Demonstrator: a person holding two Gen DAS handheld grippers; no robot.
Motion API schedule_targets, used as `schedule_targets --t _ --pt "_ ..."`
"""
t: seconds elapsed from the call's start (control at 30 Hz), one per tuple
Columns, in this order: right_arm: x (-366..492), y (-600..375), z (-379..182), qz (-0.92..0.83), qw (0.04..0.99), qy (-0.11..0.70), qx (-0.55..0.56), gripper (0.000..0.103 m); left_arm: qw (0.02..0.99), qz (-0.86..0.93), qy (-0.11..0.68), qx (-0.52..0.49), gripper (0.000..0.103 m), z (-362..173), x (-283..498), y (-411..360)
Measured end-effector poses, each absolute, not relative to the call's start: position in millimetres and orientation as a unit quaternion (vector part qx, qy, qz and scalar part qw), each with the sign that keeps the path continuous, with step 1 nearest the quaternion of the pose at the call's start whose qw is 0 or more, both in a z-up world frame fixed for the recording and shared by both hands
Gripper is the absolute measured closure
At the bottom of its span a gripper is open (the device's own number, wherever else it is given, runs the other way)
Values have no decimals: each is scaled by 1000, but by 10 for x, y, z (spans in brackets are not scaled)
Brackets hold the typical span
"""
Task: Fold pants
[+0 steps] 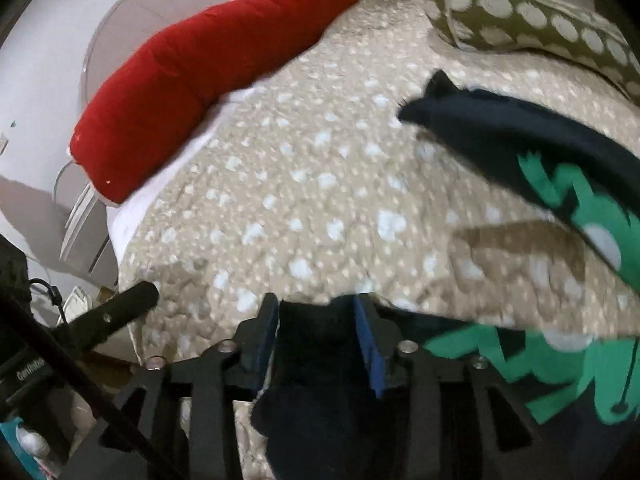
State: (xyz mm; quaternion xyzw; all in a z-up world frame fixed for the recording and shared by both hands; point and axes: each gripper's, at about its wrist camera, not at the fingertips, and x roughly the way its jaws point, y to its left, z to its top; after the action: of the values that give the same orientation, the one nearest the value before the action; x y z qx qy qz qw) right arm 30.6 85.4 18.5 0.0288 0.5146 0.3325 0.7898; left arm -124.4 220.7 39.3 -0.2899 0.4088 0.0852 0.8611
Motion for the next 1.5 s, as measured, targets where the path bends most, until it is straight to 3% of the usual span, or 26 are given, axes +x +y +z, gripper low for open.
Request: schedule_targets --t 0.2,0.37,0.43,0.53,0.57,0.9,1.2,1.23,1.27,1.33,1.5 --pt "237 120 535 306 816 489 31 56 874 80 405 -257 47 513 -1210 2167" --pt "451 -898 815 208 860 465 24 45 882 25 414 -224 43 690 -952 2003" --pt "615 -1302 903 184 868 459 41 35 887 0 418 -197 40 799 -749 1861" --pt "926 -1647 937 160 874 458 37 33 898 -48 413 -142 35 995 -372 1566" --pt "1016 -1694 940 160 873 460 35 32 900 -78 413 -118 29 1058 -173 1427" --pt "1781 -1508 553 226 823 519 -41 29 859 -160 486 17 29 673 1370 618" --pt "1923 -1466 160 250 800 541 -78 26 819 -203 522 125 29 199 1702 220" --pt "1912 -1450 156 249 801 539 -81 28 819 -205 522 120 38 211 1701 218" --pt "1895 -1440 164 249 802 537 -83 34 817 -211 526 108 58 219 1689 230" --pt "1900 -1442 190 261 800 536 -69 96 817 -217 526 91 92 263 1634 242" --pt "1698 -1426 408 254 820 510 -54 98 835 -203 497 121 93 450 1338 151"
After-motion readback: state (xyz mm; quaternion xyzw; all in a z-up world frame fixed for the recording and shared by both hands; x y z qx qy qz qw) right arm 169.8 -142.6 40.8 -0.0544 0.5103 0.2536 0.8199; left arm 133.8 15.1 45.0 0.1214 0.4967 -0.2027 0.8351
